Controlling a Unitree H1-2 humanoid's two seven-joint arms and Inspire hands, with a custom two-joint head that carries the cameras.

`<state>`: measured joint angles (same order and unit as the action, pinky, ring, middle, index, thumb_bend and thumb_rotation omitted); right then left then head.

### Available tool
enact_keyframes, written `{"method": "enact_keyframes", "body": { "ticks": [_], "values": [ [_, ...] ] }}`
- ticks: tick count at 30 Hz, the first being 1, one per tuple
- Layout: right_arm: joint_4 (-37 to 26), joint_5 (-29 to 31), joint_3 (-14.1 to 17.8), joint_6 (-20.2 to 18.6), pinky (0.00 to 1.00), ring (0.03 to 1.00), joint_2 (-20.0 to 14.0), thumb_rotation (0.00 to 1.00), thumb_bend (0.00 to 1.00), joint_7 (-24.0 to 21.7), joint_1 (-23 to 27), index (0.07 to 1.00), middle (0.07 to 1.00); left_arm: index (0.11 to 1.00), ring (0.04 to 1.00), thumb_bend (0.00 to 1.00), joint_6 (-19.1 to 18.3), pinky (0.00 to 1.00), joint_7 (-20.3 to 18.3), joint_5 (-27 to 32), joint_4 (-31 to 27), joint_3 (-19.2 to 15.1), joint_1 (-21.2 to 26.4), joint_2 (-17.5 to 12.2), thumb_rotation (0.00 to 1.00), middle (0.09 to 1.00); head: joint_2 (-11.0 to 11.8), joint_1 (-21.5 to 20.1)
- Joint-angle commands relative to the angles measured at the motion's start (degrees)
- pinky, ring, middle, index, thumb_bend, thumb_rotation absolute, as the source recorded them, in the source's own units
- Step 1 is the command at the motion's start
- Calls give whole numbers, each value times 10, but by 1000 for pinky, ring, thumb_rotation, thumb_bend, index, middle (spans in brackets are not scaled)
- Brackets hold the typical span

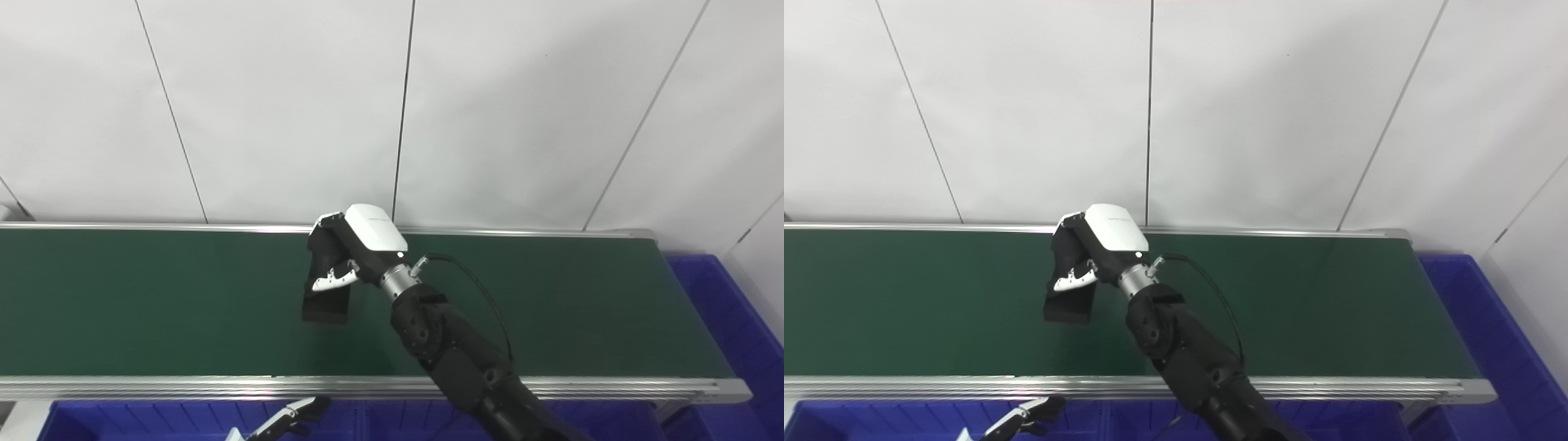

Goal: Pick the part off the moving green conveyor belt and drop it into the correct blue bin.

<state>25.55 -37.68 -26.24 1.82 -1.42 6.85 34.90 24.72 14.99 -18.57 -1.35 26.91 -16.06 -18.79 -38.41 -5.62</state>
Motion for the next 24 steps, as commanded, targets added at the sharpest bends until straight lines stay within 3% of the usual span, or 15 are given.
{"method": "enact_keyframes", "body": {
  "ticks": [1,4,6,8,20,21,24],
  "values": [
    [-45,10,17,-12,229,380,-3,0,510,-8,2,488,512,805,748,978,22,657,2,0,-10,-7,3,1,439,795,1,0],
    [-107,17,34,-21,244,400,-13,0,508,-23,-31,463,534,804,741,975,22,648,2,3,-10,-9,4,0,435,793,-1,-4],
    [-143,23,46,-32,382,413,-16,0,499,-37,-52,472,531,803,741,976,22,648,0,6,-10,-11,3,-1,437,793,-2,-5],
    [-174,27,55,-42,415,414,-20,0,496,-50,-70,473,524,804,741,977,22,648,-1,9,-11,-12,3,-1,429,794,-2,-7],
    [-322,33,80,-73,427,451,-50,0,498,-113,-169,473,504,804,735,986,22,636,-16,14,-22,-26,-1,-9,461,791,-24,-27],
    [-329,33,82,-73,369,470,-51,0,494,-116,-173,472,518,803,735,985,22,635,-18,16,-24,-28,-1,-9,457,791,-25,-28],
    [-354,33,87,-75,328,472,-55,0,492,-125,-191,472,529,801,736,989,22,638,-22,17,-27,-35,-1,-10,468,789,-40,-37]
  ]
}}
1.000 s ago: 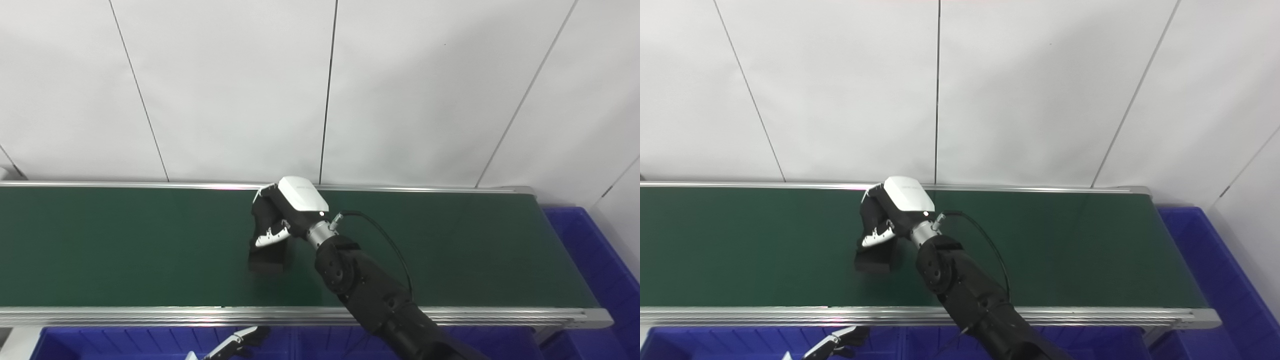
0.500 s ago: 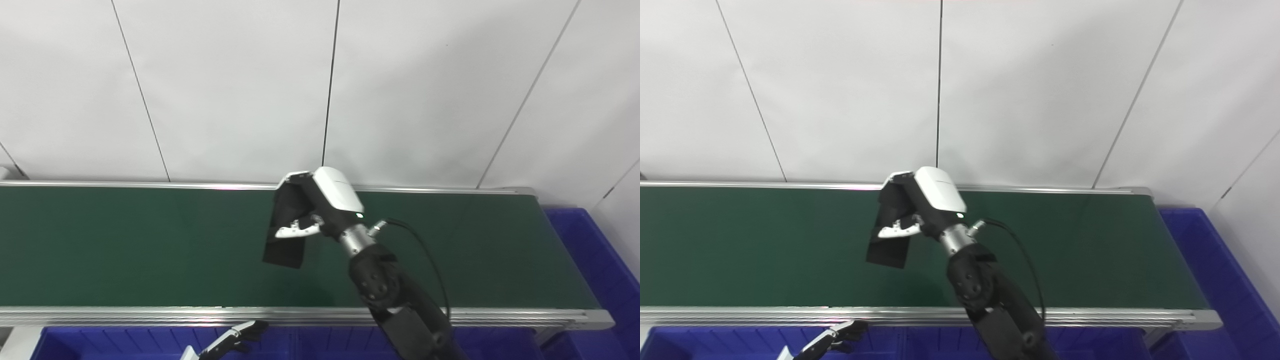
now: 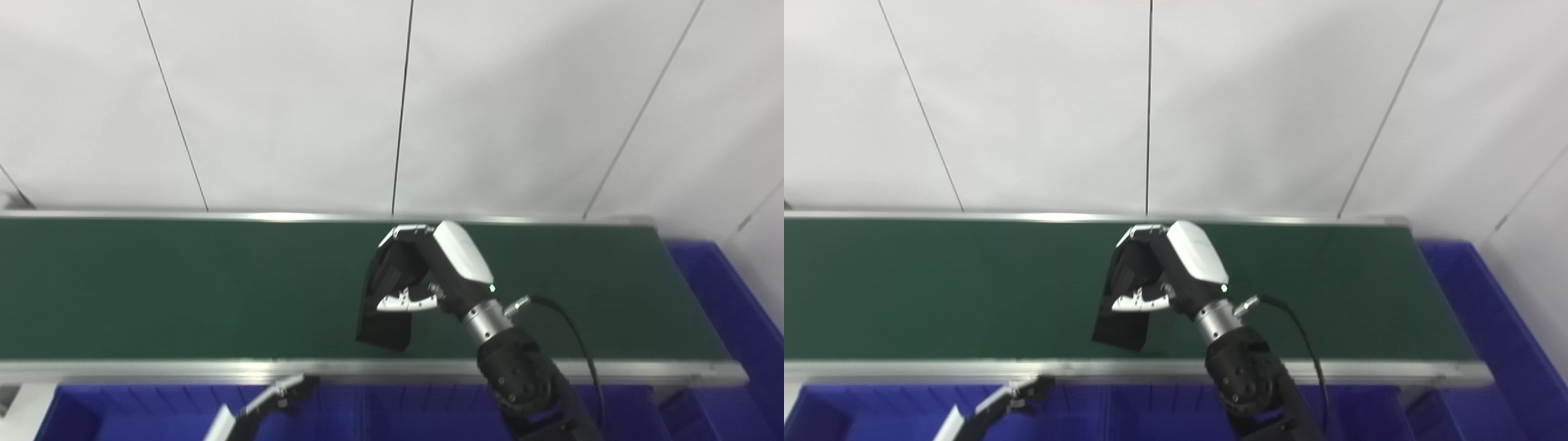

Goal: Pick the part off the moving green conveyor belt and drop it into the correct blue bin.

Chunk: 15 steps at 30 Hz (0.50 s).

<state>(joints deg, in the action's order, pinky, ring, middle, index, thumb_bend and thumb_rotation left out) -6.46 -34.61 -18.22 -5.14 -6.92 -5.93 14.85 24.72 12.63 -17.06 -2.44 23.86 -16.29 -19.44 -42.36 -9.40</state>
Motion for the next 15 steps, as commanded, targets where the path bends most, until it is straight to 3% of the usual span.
{"method": "enact_keyframes", "body": {
  "ticks": [1,7,15],
  "values": [
    [-43,4,9,-7,321,470,-1,0,492,-1,1,472,533,801,736,990,22,637,1,2,-16,-6,2,-3,473,789,-5,-2],
    [-88,14,21,-4,325,481,-14,0,492,-22,-46,473,528,803,732,980,22,632,-11,18,-17,-13,7,-5,472,792,-34,-11],
    [-133,36,38,-2,331,487,-30,0,492,-43,-106,473,522,804,739,983,20,649,-48,33,-32,-43,2,6,487,794,-70,8]
  ]
}}
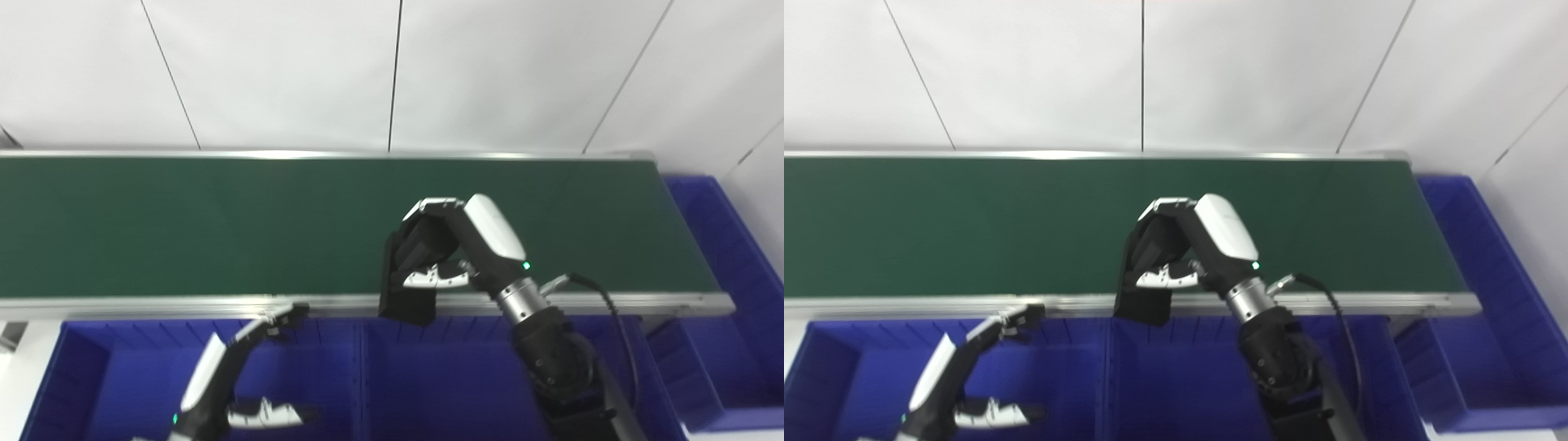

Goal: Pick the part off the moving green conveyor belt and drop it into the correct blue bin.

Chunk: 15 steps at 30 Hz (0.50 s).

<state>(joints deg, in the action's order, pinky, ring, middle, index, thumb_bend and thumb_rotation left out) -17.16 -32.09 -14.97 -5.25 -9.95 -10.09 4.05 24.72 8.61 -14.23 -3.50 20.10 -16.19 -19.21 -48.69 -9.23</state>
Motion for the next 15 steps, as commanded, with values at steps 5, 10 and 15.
{"method": "enact_keyframes", "body": {
  "ticks": [5,10,15],
  "values": [
    [-39,36,10,14,334,491,-13,0,493,-13,-27,473,519,800,742,983,17,654,-34,6,-33,-26,-2,15,511,791,-20,17],
    [-48,43,7,13,326,484,-27,0,492,-25,-45,473,523,800,739,980,14,653,-53,2,-41,-45,-6,26,530,788,-28,17],
    [-39,37,-6,20,357,490,-49,0,494,-44,-54,472,502,805,747,975,11,659,-72,5,-51,-58,-11,36,515,792,-32,18]
  ]
}}
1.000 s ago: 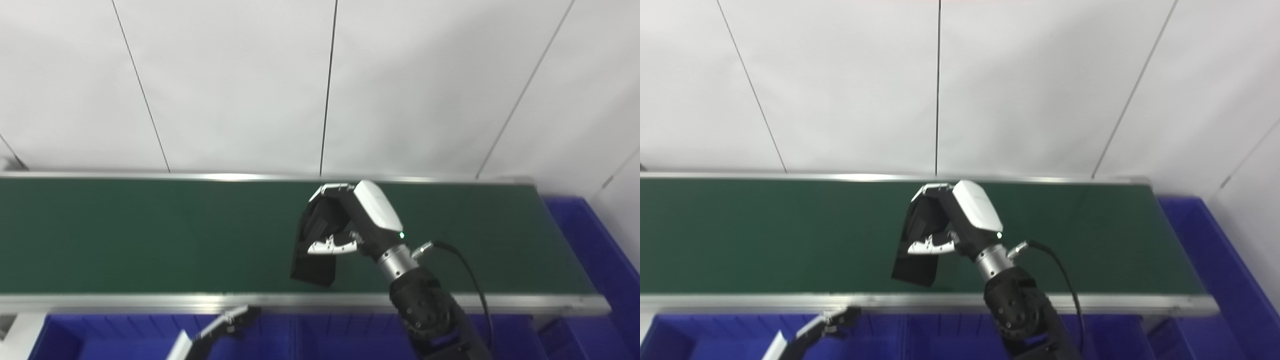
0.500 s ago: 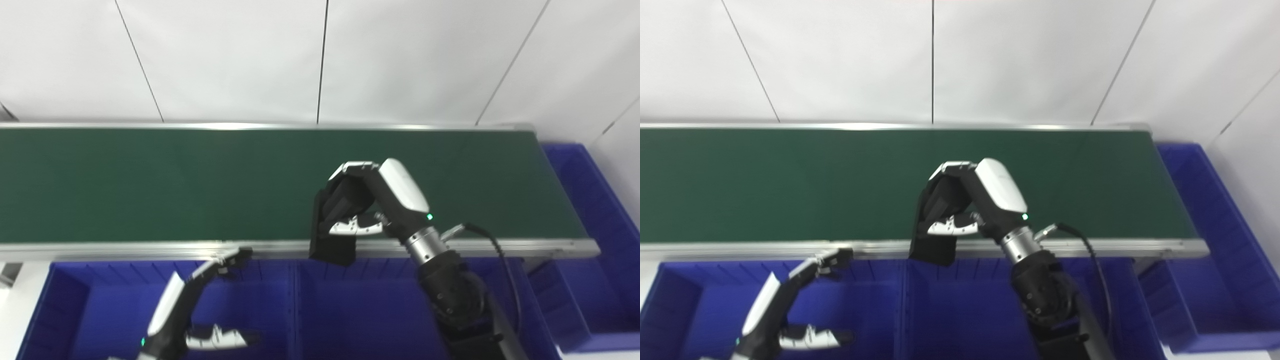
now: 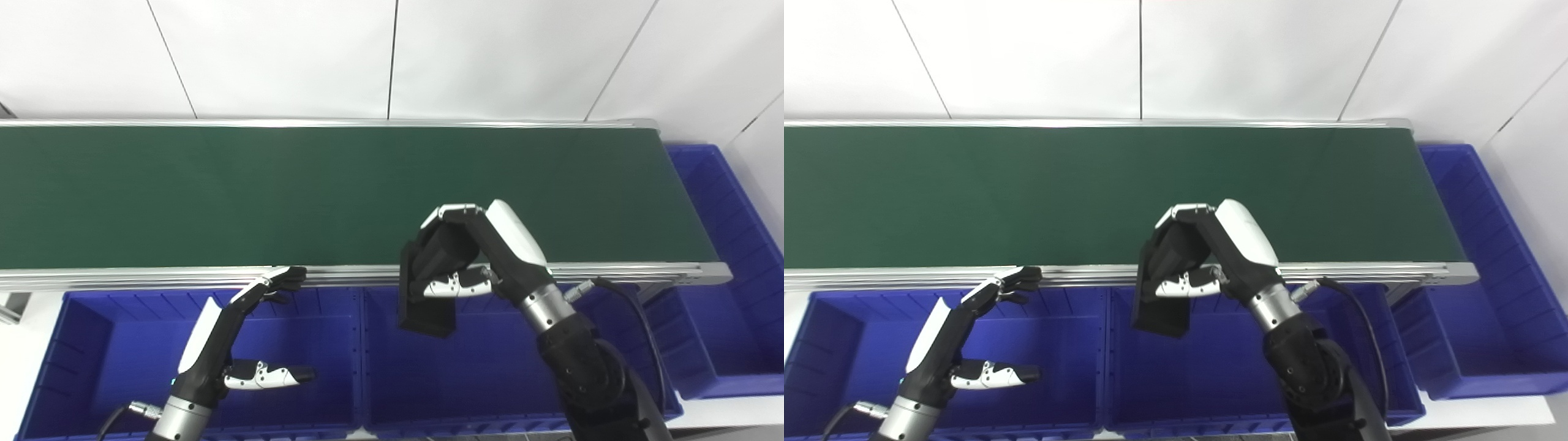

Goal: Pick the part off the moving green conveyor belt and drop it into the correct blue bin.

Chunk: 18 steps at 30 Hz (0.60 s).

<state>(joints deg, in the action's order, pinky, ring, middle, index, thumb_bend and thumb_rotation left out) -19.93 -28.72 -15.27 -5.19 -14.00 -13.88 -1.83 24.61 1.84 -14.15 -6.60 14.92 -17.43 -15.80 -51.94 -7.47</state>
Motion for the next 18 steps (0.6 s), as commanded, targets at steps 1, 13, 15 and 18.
{"method": "enact_keyframes", "body": {
  "ticks": [1,13,15,18],
  "values": [
    [-9,1,-6,19,344,489,-14,0,494,-11,3,473,505,806,748,977,12,659,-7,5,-21,-8,0,4,514,793,-1,0],
    [58,-49,-35,-28,335,486,-43,0,493,-68,13,474,522,803,747,965,14,666,-30,4,-33,-28,-10,17,498,792,-4,1],
    [74,-69,-47,-29,343,491,-49,0,495,-75,19,474,517,805,748,967,13,670,-34,4,-35,-30,-11,18,502,792,-4,1],
    [93,-95,-64,-29,343,492,-53,0,495,-80,26,475,520,805,747,961,16,665,-38,7,-36,-33,-12,18,496,793,-5,1]
  ]
}}
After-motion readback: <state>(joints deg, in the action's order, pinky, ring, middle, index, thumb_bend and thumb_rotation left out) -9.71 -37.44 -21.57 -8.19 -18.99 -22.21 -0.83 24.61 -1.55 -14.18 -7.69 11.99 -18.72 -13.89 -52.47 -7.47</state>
